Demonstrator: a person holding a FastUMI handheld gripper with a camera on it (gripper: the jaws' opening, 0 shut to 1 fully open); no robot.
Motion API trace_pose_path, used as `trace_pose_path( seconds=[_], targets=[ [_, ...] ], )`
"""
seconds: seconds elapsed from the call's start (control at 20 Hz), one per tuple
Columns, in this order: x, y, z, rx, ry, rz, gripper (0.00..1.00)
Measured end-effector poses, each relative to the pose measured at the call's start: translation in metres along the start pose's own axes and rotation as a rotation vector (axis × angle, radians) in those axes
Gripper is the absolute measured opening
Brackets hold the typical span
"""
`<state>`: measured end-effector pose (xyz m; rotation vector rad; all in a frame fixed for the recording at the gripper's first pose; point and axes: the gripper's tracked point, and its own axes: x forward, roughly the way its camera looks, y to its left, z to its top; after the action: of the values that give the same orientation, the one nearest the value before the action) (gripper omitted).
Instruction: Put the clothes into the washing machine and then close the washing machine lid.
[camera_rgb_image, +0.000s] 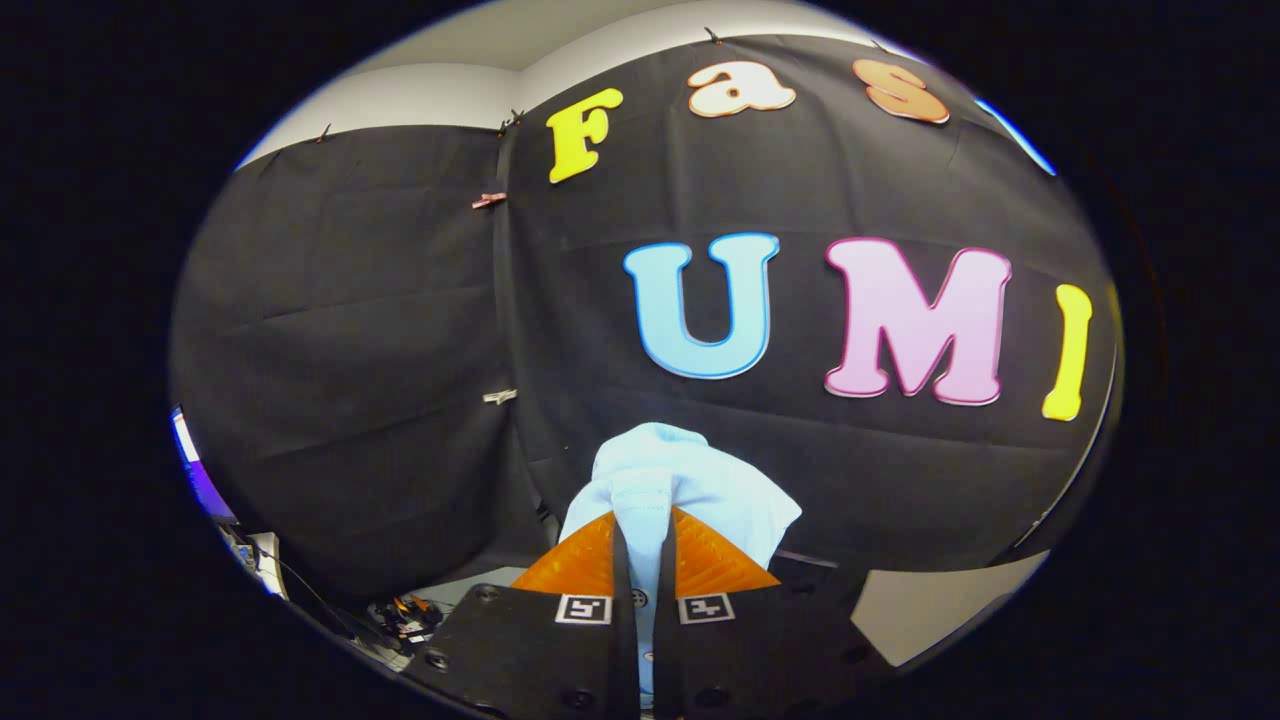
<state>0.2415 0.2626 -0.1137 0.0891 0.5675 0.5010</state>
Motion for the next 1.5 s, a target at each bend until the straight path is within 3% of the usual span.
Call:
trace_pose_path(
  seconds=[0.4,0.7,1.5],
  targets=[
    [0.075,0.005,-0.113,0.013,0.163,0.085,0.10],
    [0.107,-0.004,-0.173,0.004,0.252,0.101,0.10],
    [0.132,-0.026,-0.248,0.008,0.455,0.056,0.10]
  ],
)
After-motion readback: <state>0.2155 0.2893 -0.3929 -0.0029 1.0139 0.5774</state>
